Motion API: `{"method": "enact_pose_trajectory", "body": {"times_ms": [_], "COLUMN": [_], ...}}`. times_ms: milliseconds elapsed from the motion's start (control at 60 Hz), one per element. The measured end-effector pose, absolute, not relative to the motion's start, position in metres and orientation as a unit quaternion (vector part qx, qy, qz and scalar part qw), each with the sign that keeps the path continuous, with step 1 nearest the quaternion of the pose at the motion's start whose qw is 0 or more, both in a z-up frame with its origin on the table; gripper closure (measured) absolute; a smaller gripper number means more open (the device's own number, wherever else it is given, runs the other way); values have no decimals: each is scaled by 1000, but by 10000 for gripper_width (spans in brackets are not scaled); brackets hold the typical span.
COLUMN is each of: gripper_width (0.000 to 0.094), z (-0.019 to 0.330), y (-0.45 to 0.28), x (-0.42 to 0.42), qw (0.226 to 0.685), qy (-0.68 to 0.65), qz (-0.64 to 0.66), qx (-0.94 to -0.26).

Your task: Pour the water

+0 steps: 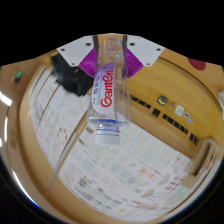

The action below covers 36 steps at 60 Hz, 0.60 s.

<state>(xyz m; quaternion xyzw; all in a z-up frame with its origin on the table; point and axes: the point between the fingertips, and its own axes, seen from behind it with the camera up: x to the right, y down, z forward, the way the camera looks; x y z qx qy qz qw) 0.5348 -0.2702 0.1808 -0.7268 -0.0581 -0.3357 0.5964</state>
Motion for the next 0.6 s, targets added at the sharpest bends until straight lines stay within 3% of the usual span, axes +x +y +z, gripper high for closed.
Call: {"method": "enact_pose_trajectory", "body": {"times_ms": [167,283,400,600], "gripper_width": [619,621,619,619], "z": [269,293,275,196], "y": [-276,-258,-234,-201], "x": [454,369,280,202], "qw": [544,486,426,302], "qy": [-200,-336,-466,-615], "qz": [-523,-610,-642,-663], "qx": [-625,-528,-434,-301]}}
